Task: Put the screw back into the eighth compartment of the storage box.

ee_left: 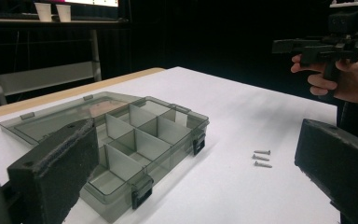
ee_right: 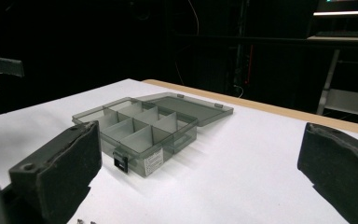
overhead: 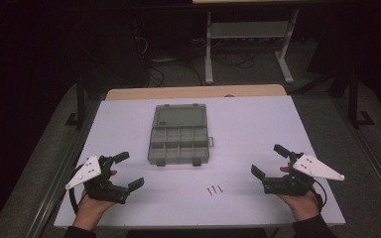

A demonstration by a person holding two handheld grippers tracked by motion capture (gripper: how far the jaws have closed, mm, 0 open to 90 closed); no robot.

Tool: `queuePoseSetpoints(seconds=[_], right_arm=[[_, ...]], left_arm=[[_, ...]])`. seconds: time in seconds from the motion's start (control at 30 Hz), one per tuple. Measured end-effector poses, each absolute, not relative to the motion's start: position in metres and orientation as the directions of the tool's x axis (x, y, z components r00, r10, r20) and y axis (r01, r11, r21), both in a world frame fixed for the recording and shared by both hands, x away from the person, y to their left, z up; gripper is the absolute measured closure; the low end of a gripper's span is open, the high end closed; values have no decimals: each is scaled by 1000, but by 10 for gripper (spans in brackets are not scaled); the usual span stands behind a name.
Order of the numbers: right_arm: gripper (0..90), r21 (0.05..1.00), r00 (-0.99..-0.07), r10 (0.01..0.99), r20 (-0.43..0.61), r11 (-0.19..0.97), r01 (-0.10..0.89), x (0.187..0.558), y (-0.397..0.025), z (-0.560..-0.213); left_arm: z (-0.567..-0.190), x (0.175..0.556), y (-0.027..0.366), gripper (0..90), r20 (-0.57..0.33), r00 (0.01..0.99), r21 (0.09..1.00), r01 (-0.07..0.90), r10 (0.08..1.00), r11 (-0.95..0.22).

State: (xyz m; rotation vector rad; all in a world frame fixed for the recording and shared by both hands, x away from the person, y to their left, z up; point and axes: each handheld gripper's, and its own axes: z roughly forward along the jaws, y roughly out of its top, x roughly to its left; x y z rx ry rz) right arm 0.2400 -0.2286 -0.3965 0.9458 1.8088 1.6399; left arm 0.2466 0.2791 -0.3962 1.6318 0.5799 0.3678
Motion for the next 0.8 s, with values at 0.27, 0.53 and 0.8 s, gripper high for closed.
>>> queuePoseSetpoints(seconds=[0.27, 0.53, 0.8], right_arm=[[0, 988, -625, 775, 90, 11, 156, 242, -227, -393], [0, 988, -629, 773, 82, 19, 152, 248, -223, -388], [0, 989, -629, 774, 73, 25, 146, 251, -220, -384]], left_arm=[[-396, 247, 280, 0, -88, 820, 985, 158, 565, -75], [-397, 246, 279, 0, -94, 820, 985, 161, 565, -69], [-397, 247, 279, 0, -96, 820, 985, 161, 564, -67]])
